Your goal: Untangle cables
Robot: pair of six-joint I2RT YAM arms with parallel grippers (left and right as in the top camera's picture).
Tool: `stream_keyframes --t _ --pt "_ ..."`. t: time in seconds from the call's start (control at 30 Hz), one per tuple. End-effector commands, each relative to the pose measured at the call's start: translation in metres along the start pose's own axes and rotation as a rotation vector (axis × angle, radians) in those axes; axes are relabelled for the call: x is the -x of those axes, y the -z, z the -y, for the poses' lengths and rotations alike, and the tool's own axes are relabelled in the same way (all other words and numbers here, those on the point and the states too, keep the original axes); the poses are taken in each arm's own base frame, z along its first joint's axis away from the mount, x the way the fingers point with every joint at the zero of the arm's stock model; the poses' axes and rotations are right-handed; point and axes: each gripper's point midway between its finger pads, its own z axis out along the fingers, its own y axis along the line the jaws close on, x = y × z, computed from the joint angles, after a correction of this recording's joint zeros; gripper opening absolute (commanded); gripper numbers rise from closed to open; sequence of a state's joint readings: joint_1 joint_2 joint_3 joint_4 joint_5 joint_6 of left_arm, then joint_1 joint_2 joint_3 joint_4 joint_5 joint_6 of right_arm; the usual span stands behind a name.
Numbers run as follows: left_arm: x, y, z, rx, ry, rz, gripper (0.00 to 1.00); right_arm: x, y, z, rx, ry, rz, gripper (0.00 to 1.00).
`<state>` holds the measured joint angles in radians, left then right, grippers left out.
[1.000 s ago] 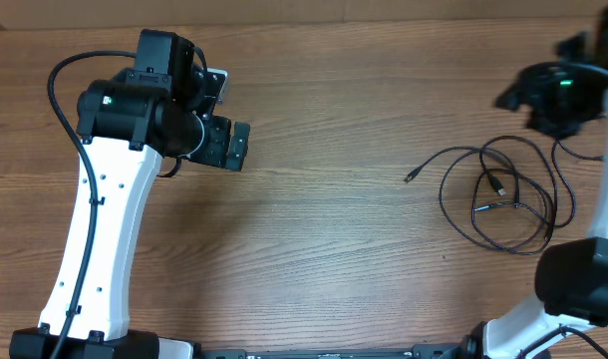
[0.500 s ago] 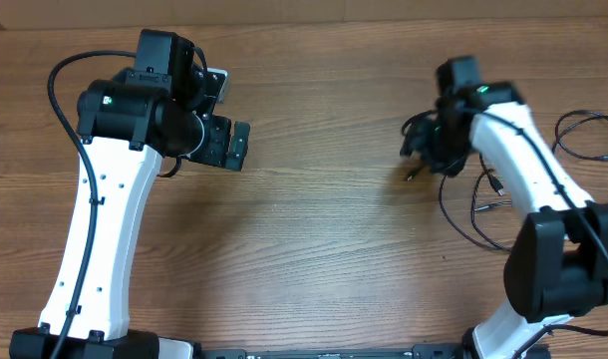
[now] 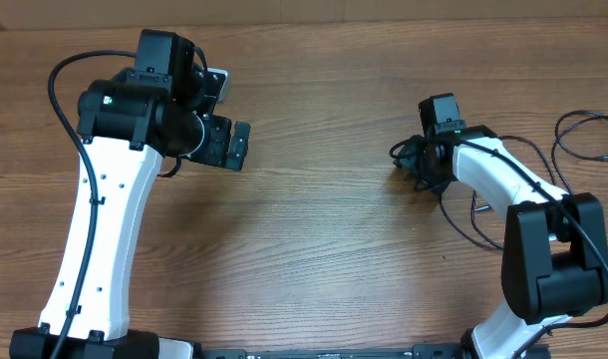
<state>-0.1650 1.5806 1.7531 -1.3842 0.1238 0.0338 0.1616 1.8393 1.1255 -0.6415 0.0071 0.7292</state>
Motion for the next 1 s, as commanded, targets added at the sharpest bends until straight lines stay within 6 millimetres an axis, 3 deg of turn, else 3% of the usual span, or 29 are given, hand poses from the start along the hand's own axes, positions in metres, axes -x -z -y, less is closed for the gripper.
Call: stream_keyframes --t 0.0,0.23,0.37,0.73,0.77,0.9,0.97 --pt "-0.001 -0.003 0.001 -0.002 -0.014 -0.011 1.0 0.0 0.0 0.003 -0.001 -0.033 0.019 0.55" --pt "-0.001 -0.003 0.001 -0.002 -0.014 -0.011 1.0 0.0 0.0 0.003 -0.003 -0.032 0.017 0.13" --pt "-0.001 -0.003 0.001 -0.002 -0.014 -0.011 1.0 -0.003 0.0 0.006 -0.016 -0.033 0.005 0.04" --pt "-0.002 -0.003 0.001 -0.002 -0.013 -0.015 1.0 0.009 0.009 0.013 -0.028 -0.063 0.01 0.04" --pt "-0.002 -0.003 0.001 -0.002 -0.014 -0.014 1.0 0.01 0.009 0.013 -0.027 -0.064 0.011 0.06" --pt "-0.002 -0.003 0.001 -0.002 -0.013 -0.014 1.0 0.009 0.009 0.012 -0.023 -0.061 0.007 0.37" --pt "-0.002 -0.003 0.001 -0.002 -0.013 -0.015 1.0 0.007 0.009 0.009 -0.011 -0.059 0.0 0.43"
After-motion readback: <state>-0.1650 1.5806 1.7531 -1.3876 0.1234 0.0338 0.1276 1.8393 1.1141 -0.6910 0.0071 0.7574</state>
